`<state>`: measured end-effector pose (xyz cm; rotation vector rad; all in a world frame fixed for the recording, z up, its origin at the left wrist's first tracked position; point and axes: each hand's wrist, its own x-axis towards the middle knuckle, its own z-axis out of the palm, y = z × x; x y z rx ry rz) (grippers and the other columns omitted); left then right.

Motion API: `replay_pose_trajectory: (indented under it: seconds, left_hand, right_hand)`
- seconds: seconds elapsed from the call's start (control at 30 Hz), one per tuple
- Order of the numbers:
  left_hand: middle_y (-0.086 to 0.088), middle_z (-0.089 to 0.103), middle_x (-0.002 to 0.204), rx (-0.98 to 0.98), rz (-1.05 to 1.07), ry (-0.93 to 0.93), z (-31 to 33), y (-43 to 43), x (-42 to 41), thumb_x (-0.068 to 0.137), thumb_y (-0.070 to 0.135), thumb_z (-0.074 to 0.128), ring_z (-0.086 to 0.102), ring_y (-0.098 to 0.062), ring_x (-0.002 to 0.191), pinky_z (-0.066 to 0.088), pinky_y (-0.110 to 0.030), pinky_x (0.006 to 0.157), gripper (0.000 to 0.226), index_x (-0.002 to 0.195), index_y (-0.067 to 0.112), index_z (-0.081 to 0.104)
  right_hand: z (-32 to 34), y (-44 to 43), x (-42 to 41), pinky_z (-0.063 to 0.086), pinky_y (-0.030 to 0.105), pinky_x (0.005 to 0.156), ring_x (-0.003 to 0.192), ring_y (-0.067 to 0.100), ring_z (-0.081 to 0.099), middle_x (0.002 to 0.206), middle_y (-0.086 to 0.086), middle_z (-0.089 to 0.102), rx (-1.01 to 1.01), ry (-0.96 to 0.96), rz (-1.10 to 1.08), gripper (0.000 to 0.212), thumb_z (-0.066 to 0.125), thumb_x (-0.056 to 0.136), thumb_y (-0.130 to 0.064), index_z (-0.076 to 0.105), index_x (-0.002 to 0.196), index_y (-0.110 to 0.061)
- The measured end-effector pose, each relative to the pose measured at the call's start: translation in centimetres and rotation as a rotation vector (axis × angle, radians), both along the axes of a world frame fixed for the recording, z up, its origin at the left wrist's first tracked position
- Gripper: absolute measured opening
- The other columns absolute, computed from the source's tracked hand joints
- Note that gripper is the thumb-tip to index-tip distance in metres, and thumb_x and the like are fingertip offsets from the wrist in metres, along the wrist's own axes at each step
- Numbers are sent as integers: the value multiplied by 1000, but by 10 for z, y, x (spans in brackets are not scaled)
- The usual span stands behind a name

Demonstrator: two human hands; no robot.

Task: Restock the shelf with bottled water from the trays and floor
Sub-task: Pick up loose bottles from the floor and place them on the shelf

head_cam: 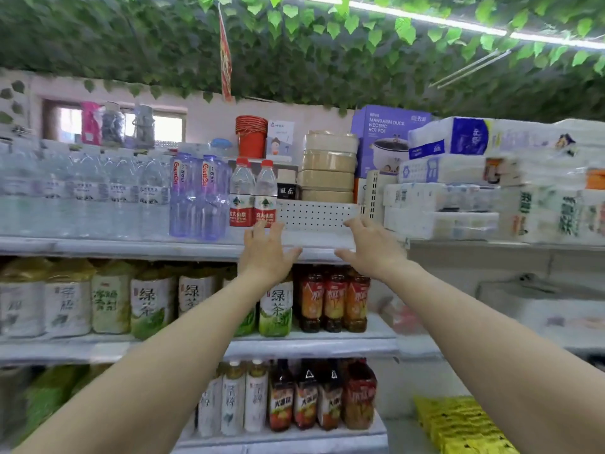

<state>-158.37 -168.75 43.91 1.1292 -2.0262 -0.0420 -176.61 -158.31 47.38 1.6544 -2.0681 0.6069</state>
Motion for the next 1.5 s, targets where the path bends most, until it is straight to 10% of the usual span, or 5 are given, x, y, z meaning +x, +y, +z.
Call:
replay_pose_trajectory:
  seconds: [0.77,1.5]
  left_hand:
    - [-9,39,148,334,74,-166,-162,55,-14,92,52,57,33,-32,137,41,-48,104,66,146,19,38]
    - [-15,43,144,996,77,-436,-559,-3,-19,98,44,55,36,-35,134,38,-46,107,61,145,9,40]
  right_hand:
    - [-176,32,-23,48,42,95,134,29,47,151,6,45,309,-209,19,72,65,95,-46,31,155,-24]
    - [-604,-22,-70,45,42,105,134,36,47,145,19,46,971,-539,-55,67,66,94,-36,39,150,-12]
